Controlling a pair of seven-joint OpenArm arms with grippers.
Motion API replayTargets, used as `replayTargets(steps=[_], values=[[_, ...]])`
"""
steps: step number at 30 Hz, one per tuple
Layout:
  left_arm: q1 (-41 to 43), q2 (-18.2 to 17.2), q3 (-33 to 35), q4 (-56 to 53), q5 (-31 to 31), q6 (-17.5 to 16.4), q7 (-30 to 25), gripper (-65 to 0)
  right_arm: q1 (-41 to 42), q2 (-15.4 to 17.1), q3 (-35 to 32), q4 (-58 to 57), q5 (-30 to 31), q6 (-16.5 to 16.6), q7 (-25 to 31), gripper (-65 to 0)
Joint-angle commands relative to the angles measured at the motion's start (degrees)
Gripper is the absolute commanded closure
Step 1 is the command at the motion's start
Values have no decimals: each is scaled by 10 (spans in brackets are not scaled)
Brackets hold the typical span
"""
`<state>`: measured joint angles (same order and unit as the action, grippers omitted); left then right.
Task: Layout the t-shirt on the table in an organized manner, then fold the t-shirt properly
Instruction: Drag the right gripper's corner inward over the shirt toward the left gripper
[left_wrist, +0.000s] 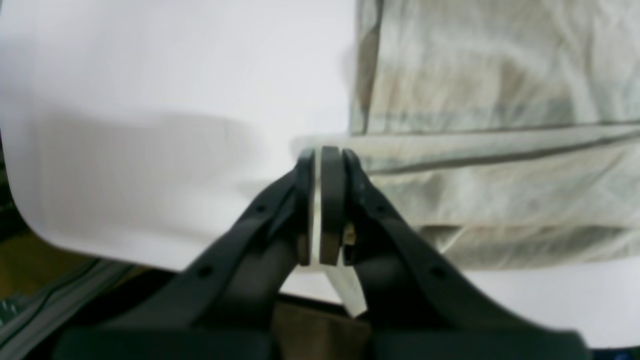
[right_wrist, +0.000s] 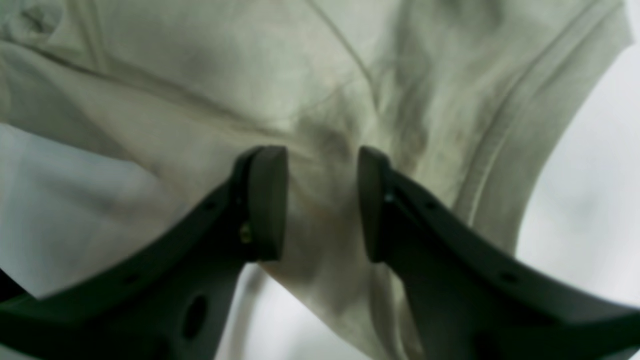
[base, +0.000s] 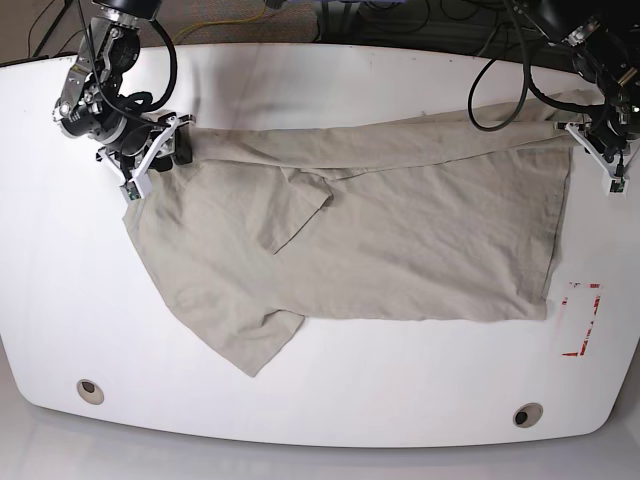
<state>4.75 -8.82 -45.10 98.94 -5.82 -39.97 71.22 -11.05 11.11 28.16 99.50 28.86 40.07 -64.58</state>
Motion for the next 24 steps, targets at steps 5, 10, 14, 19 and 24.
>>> replayTargets(steps=[5, 10, 14, 19, 24], values=[[-6, -10, -1, 40, -3, 0, 8, -3, 4, 6, -2, 7, 8, -1, 9, -154], [-8, -10, 0, 43, -3, 0, 11, -3, 13, -3, -8, 1, 6, -1, 17, -109], [-8, -10, 0, 43, -3, 0, 11, -3, 16, -4, -9, -38, 6, -1, 27, -109], [-8, -10, -2, 43, -3, 0, 11, -1, 26, -2, -9, -88, 6, -1, 45, -109], [-8, -11, -4, 41, 1, 0, 11, -6, 29, 0, -10, -119, 6, -1, 63, -109]])
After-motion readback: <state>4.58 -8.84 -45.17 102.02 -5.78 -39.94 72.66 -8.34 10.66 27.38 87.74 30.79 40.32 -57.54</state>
